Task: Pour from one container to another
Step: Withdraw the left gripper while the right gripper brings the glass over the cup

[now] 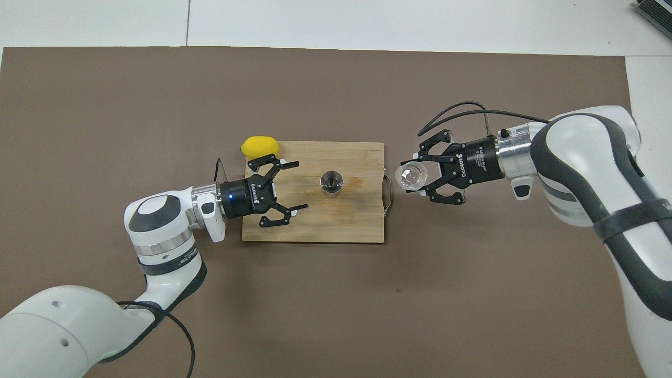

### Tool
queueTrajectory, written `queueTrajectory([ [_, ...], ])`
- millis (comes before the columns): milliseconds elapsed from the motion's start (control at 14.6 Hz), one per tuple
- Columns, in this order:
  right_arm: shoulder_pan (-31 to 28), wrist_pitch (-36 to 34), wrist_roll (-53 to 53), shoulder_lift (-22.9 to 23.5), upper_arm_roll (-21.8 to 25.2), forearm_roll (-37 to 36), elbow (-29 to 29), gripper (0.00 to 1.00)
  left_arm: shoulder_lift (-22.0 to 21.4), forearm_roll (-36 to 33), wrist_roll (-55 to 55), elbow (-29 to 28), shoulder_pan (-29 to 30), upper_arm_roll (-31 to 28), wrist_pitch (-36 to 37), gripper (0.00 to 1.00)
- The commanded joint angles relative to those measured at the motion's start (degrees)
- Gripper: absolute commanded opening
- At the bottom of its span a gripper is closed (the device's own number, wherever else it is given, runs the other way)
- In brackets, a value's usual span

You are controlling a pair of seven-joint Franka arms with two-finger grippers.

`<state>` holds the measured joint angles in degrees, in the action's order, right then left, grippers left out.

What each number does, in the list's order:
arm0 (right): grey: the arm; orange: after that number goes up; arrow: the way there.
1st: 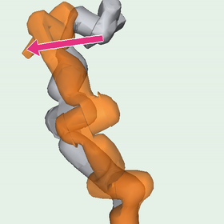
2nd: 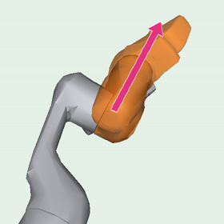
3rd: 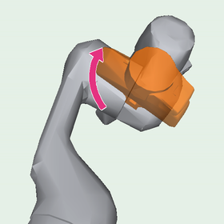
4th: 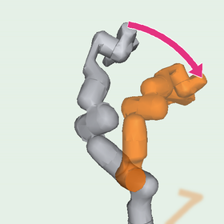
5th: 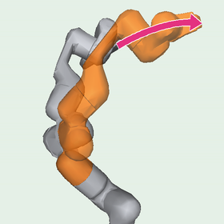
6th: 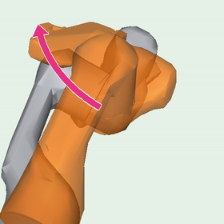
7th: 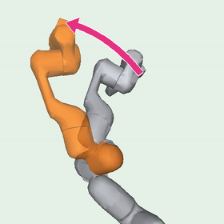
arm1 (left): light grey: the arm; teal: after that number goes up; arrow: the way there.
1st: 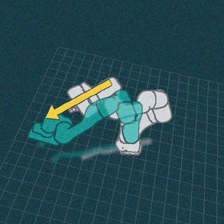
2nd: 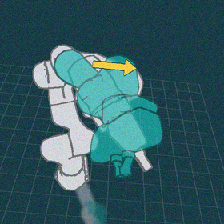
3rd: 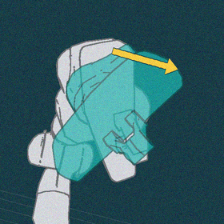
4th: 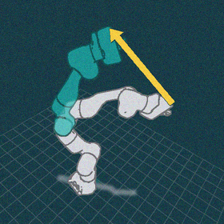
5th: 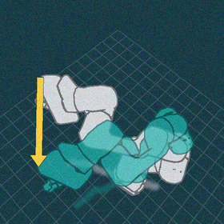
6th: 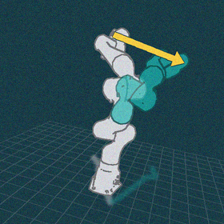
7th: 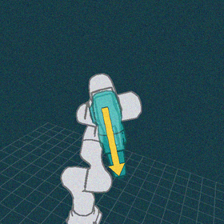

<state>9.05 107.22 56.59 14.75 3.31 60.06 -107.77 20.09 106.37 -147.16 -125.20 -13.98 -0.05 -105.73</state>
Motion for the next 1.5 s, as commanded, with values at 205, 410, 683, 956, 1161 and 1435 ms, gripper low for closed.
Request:
queueTrajectory([
  [205,4.83,5.1,8.43,-0.07,-0.06,-4.25,2.12,0.0,-6.63,-18.97,-0.41,-3.38,13.86,-0.13,7.72,1.0],
  [410,6.51,7.3,10.11,0.11,-0.06,-4.86,2.65,0.0,-6.99,-28.47,2.23,-2.42,20.72,-0.39,13.69,1.0],
  [683,9.05,10.03,12.22,0.63,0.03,-6.8,3.01,0.0,-6.73,-42.52,2.41,2.58,29.07,-0.48,18.62,1.0],
  [956,10.64,11.6,16.08,0.81,-0.06,-10.66,3.97,0.0,-5.41,-56.5,3.63,12.24,34.88,-0.57,23.28,1.0],
  [1161,11.6,12.32,19.95,1.86,-0.06,-13.56,6.16,0.0,-4.88,-66.79,6.62,19.45,36.82,-0.57,24.43,1.0],
  [1435,13.01,15.83,23.12,2.39,-0.06,-14.53,6.7,0.0,-4.88,-78.57,6.98,27.98,35.87,-0.48,24.87,1.0],
])
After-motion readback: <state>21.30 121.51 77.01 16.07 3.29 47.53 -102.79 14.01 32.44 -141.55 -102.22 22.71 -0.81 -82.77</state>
